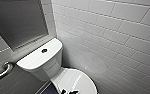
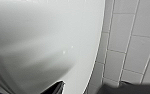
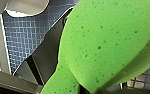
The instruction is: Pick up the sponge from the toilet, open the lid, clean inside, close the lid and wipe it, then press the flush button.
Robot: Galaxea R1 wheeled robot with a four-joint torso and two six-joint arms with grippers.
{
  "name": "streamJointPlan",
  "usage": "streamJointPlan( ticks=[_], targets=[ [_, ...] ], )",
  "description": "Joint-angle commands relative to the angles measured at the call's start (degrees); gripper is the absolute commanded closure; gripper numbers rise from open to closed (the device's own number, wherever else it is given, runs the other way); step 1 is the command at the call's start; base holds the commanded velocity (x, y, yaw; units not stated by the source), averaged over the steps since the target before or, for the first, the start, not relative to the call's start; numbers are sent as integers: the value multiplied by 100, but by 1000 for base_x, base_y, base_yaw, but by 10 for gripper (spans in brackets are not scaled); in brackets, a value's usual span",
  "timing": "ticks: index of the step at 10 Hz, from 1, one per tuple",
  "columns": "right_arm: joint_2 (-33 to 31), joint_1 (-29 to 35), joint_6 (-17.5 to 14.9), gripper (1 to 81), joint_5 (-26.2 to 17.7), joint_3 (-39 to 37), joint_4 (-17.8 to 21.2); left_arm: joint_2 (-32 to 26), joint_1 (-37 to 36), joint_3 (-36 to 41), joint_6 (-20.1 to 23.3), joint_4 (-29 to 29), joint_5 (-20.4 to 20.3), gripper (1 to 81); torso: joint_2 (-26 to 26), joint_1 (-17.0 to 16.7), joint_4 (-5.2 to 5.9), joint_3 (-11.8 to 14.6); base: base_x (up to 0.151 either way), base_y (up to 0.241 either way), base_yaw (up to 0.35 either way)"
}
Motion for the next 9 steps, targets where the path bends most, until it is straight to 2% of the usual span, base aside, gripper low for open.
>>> streamJointPlan(
  ticks=[1,4,9],
  targets=[
    [-215,108,6,811,-378,54,-24,-242,-470,670,52,233,159,10,0,0,0,0,0,0,0],
    [-92,125,6,811,-387,-121,-16,-278,-188,663,61,489,168,10,0,0,0,0,0,0,0],
    [-74,117,6,811,-387,-175,-16,232,-91,-339,43,498,176,10,0,0,0,0,0,0,0]
  ],
)
